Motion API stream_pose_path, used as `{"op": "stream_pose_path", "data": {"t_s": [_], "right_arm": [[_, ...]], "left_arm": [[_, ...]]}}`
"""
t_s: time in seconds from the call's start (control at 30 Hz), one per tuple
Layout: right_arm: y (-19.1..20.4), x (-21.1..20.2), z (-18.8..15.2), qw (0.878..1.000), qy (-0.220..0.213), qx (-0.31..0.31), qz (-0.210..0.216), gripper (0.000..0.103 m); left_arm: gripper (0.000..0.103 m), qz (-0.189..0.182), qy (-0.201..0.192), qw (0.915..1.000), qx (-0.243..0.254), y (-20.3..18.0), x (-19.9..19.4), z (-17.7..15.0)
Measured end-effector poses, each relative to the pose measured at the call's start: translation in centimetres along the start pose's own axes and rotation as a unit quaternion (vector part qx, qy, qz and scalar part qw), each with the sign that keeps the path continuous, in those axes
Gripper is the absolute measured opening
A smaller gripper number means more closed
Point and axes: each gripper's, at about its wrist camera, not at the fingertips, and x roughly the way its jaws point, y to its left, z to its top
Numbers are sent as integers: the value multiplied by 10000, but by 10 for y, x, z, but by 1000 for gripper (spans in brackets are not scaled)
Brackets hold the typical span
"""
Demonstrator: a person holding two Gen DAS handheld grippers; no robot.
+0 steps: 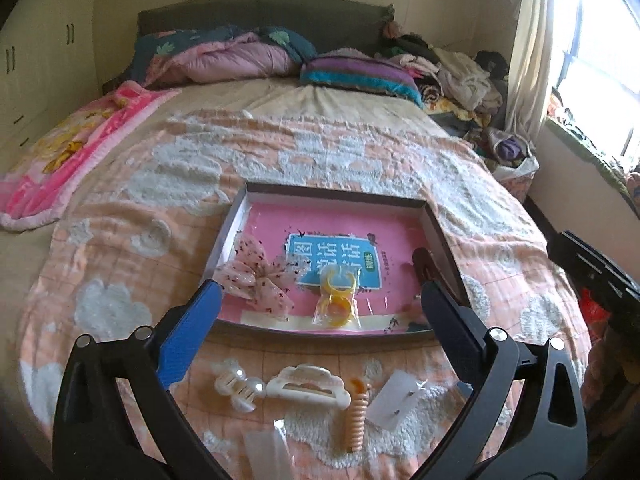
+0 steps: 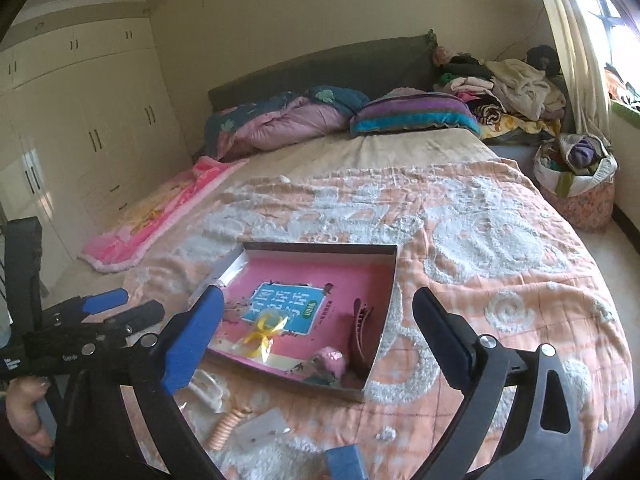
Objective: Organize jewelry
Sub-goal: 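Open both tools to release the bangles and red clip in the box, then withdraw both tools from the box and move toward the pearl earrings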
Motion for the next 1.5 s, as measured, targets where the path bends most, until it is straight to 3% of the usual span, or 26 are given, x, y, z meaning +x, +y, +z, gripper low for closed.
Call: {"op": "stream_pose_path", "data": {"t_s": [0.27,0.67,1.27,1.5], "right_arm": [[16,-30,8,9998,-180,-23,-71,96],[49,-69,18,9985,-437,-320,-16,97],[103,-86,-6,9965,-126,-736,386,97],[123,-86,-23,9942,65,-926,535,97]], "left_arm": [[93,-51,-264,9996,-84,11,-31,0],[93,194,-760,9969,26,31,-87,-10],[93,417,-758,9961,-154,77,-119,-45],[93,326,-660,9971,-188,85,-123,-57]]}}
